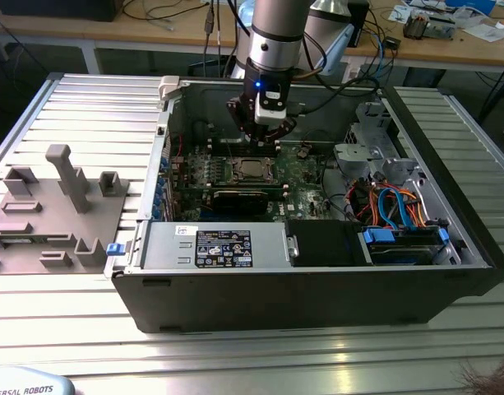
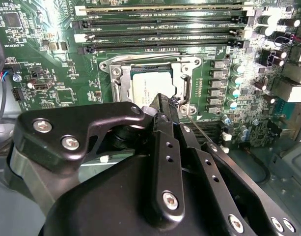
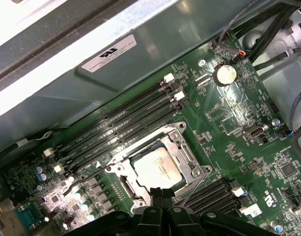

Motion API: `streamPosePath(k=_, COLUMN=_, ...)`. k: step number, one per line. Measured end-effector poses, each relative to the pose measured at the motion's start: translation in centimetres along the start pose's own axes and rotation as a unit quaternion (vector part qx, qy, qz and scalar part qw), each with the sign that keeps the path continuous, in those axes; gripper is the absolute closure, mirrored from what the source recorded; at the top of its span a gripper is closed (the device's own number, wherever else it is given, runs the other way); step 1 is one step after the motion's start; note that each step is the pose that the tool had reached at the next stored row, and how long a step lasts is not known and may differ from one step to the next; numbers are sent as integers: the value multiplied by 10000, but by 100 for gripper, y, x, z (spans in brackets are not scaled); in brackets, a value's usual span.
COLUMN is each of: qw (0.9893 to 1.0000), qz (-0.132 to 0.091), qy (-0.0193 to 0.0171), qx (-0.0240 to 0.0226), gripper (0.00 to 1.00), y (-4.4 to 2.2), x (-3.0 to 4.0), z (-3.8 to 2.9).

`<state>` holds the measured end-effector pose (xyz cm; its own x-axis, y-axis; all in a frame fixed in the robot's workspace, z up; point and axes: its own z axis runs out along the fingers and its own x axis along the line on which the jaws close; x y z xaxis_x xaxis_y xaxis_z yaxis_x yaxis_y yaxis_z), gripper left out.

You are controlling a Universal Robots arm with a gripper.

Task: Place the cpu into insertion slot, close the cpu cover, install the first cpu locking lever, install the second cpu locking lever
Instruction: 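Install the first cpu locking lever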

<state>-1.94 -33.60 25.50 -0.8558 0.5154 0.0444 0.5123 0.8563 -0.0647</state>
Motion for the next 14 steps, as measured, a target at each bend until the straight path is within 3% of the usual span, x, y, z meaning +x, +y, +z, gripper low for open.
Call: streamPosePath(k=14, qw=9998, qz=-203, qy=-13, qx=9, gripper=89, y=0, x=0, z=0)
